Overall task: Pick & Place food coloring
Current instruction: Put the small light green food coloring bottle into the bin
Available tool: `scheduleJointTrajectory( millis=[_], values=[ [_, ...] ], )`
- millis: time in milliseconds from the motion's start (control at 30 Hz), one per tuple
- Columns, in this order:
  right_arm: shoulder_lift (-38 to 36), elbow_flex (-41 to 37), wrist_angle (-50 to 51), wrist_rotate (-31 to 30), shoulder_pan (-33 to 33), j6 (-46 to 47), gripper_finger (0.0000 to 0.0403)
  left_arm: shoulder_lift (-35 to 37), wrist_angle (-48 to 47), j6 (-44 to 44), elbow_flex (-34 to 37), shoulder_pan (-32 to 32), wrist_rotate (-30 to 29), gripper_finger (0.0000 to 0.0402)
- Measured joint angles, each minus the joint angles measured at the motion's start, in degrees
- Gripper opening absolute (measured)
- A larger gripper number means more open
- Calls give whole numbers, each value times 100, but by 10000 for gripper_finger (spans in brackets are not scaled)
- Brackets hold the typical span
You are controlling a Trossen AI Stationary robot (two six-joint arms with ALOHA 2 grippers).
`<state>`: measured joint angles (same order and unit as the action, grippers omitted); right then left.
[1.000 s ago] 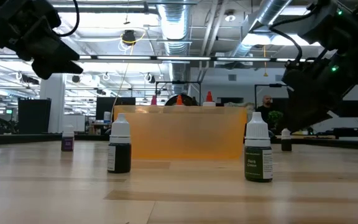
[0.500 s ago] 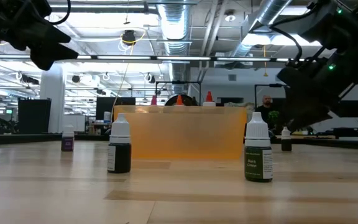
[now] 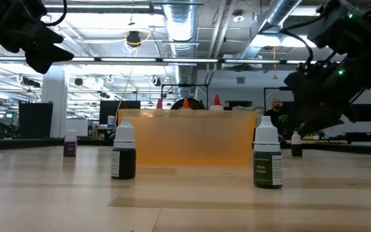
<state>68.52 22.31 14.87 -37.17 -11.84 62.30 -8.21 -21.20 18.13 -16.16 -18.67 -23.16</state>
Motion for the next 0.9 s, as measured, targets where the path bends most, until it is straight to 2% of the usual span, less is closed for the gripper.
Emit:
scheduleJointTrajectory(
  millis=[233,500,667,900],
  values=[
    [848,2,-344,-41,-20,623,234,11,-38,15,0,-1,4,228],
    [1675,4,-1165,-170,-15,676,234,11,-36,141,0,0,20,228],
    [1719,13,-1204,-181,-15,795,234,11,-37,208,0,1,20,228],
    [1360,2,-841,187,-13,783,224,11,-36,214,0,-1,19,228]
  ],
)
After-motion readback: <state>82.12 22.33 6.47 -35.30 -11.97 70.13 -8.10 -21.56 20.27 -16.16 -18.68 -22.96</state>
